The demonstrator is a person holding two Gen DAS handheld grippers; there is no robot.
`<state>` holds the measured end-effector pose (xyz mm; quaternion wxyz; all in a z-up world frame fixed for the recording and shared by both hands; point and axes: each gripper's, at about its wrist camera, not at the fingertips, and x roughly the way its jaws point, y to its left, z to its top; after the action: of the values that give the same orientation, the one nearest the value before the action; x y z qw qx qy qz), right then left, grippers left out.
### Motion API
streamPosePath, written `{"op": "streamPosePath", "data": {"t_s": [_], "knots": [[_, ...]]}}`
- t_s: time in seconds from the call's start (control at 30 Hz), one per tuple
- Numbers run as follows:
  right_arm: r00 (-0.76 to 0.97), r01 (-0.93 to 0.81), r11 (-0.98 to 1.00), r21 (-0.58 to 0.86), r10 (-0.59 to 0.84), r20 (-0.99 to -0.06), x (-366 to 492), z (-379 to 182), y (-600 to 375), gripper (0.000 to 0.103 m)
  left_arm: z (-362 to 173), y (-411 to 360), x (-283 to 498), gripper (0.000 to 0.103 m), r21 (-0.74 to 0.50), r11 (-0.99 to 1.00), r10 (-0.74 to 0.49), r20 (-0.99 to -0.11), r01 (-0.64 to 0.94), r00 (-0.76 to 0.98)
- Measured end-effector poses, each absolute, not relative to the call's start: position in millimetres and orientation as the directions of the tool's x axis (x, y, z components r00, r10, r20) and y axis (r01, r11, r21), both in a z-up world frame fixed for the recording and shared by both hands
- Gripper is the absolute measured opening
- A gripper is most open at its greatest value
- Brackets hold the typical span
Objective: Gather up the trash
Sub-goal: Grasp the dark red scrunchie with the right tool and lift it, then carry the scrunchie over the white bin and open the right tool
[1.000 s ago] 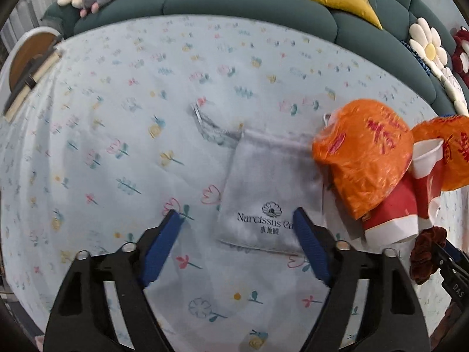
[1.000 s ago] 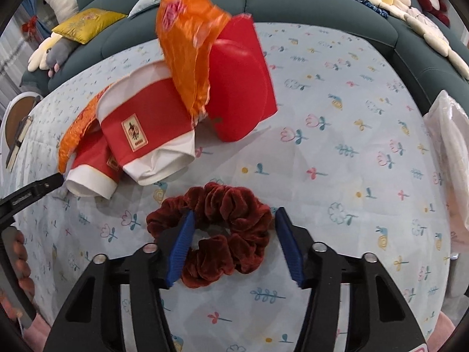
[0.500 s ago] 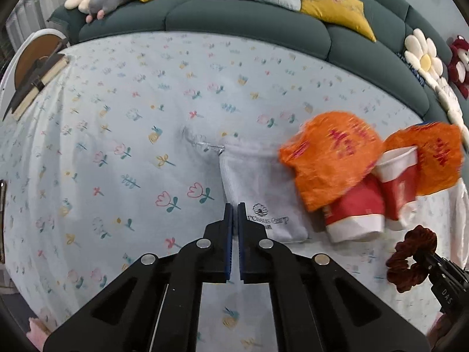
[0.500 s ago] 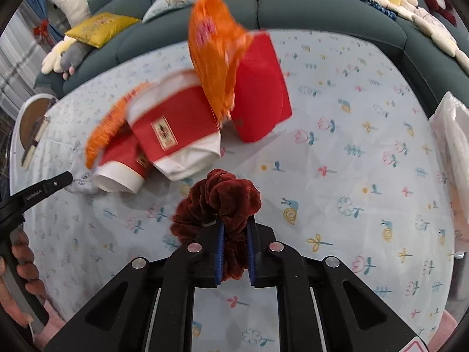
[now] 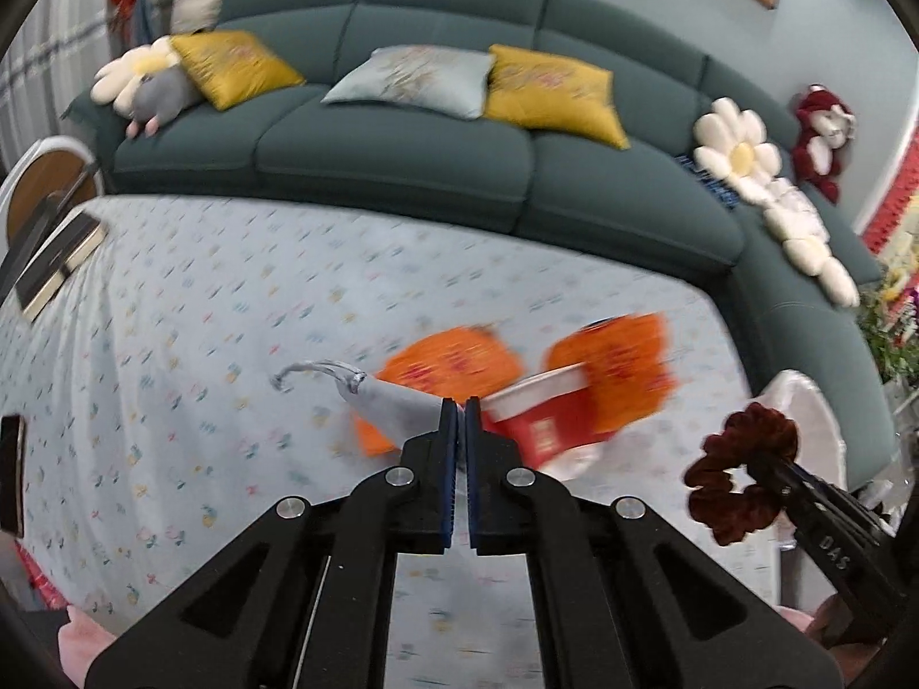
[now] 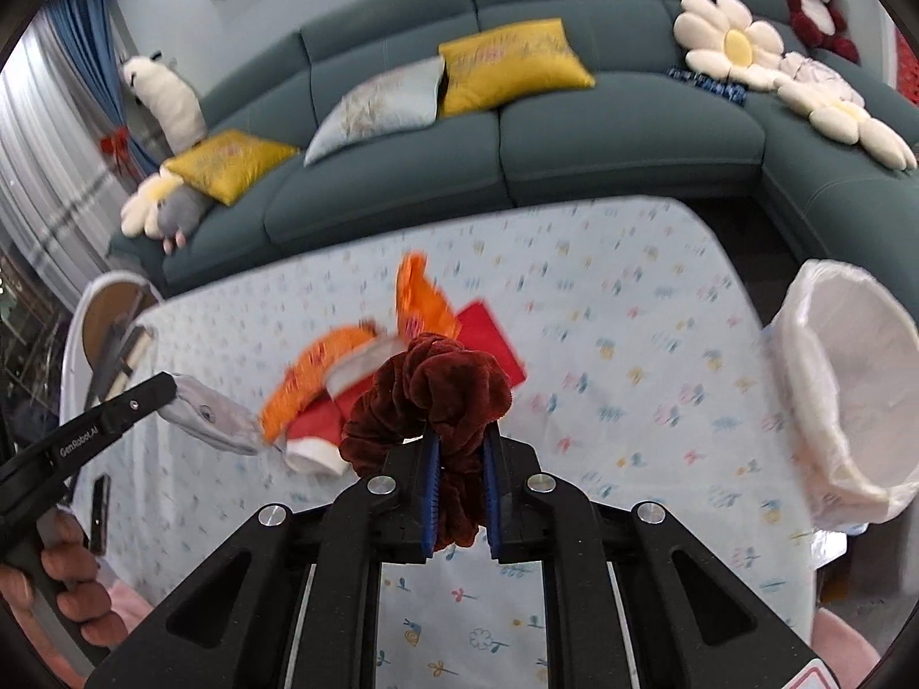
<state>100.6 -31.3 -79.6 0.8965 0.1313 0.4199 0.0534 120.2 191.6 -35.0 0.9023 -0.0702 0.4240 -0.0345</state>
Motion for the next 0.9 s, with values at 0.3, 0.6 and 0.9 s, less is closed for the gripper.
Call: {"op": "streamPosePath", "data": {"t_s": [0.3,0.6,0.9], "knots": [[0.734,0.039,0.952,0.304,0.179,-0.655,79.3,-31.4,-81.3,0.012,16.0,104.4,107.0,0.002,-0.183,0.970,-0.244,-0.696,0.162,0.676],[0.790,0.109,0.945,0.309,0.106,-0.604,59.8,-6.4,-148.6,0.012,40.7,10.0,101.3,0.002,-0.159,0.939,-0.330,-0.668,0.306,0.667],[0.810,0.193,0.931,0.309,0.027,-0.586,40.3,-2.5,-210.3,0.012,45.8,-68.1,96.5,0.002,-0.129,0.902,-0.385,-0.669,0.412,0.636]]}}
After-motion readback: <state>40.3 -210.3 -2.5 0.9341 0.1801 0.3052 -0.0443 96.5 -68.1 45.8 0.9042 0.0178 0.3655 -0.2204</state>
